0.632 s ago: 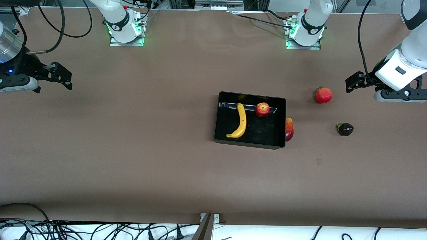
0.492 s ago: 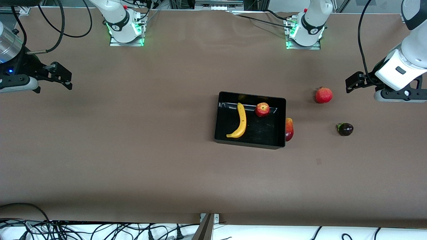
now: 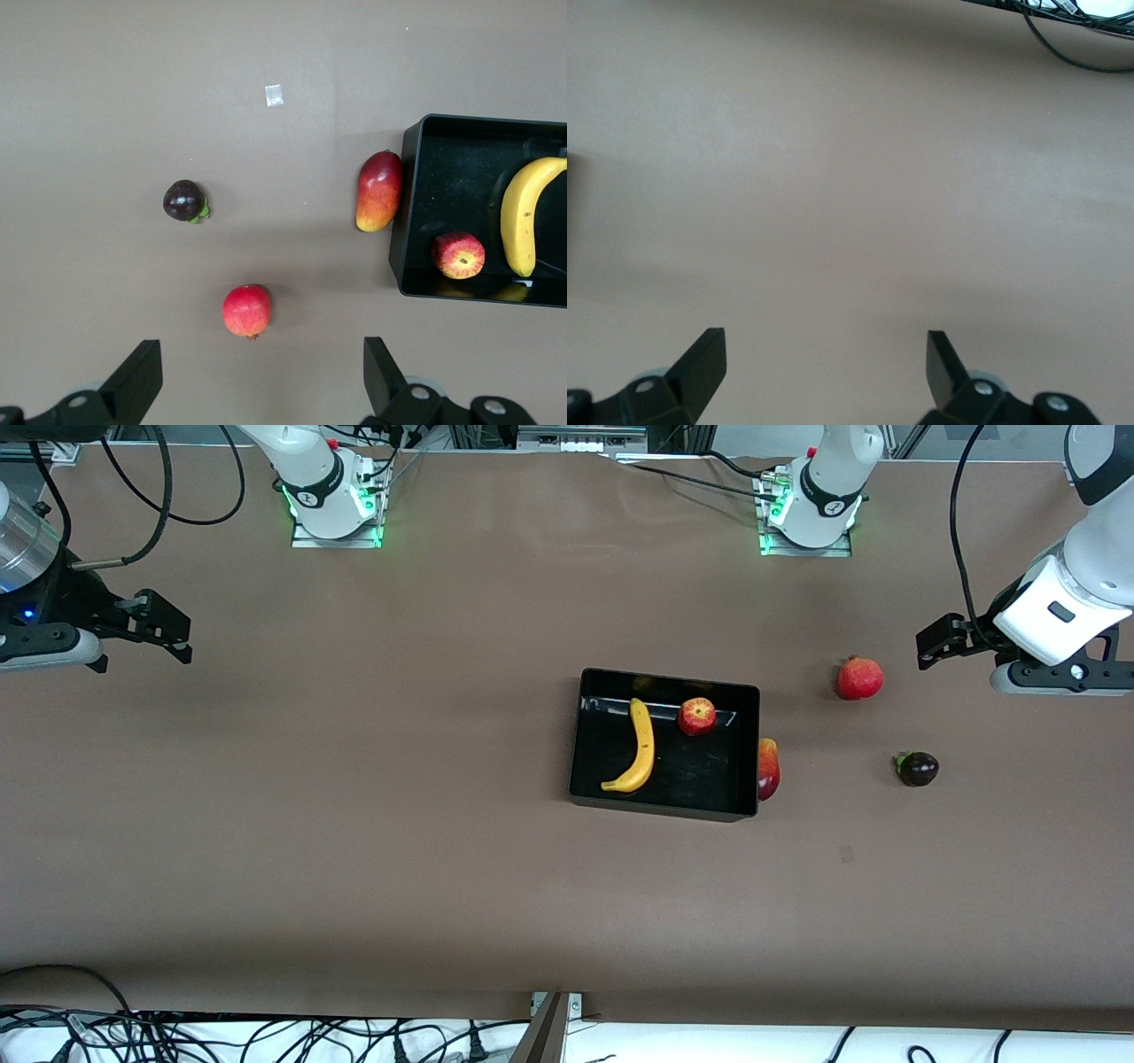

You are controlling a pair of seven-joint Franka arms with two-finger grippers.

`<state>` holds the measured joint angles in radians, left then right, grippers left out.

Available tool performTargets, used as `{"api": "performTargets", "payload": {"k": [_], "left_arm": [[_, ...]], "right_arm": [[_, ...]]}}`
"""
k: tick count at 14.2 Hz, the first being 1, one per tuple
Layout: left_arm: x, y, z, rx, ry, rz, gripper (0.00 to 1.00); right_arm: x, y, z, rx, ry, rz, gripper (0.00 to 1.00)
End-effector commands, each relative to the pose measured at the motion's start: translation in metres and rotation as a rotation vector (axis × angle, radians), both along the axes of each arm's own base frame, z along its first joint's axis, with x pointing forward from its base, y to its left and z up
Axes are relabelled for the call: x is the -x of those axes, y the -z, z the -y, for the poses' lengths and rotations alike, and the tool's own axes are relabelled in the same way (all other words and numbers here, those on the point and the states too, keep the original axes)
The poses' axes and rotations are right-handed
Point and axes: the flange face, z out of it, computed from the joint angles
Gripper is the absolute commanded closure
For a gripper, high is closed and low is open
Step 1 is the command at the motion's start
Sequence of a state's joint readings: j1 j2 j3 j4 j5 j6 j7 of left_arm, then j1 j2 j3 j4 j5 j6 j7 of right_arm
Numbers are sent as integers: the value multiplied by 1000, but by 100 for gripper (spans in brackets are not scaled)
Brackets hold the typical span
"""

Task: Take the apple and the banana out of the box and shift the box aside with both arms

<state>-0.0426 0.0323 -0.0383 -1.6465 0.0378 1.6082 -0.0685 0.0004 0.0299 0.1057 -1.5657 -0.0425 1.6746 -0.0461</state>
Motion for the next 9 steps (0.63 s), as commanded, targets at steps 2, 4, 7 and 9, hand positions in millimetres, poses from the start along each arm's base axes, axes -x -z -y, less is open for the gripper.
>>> {"api": "performTargets", "payload": {"k": [2, 4, 7, 9], "left_arm": [[7, 5, 18, 6, 17, -92, 0], [6, 27, 24, 7, 27, -148, 0], [-7, 89, 77, 26, 29, -251, 0], [-17, 116, 115, 25, -35, -226, 0]], "right_arm": [[2, -5, 0, 7, 3, -1, 0], [2, -6, 0, 7, 3, 0, 0], [2, -5, 0, 7, 3, -1, 0], [2, -5, 0, 7, 3, -1, 0]]}}
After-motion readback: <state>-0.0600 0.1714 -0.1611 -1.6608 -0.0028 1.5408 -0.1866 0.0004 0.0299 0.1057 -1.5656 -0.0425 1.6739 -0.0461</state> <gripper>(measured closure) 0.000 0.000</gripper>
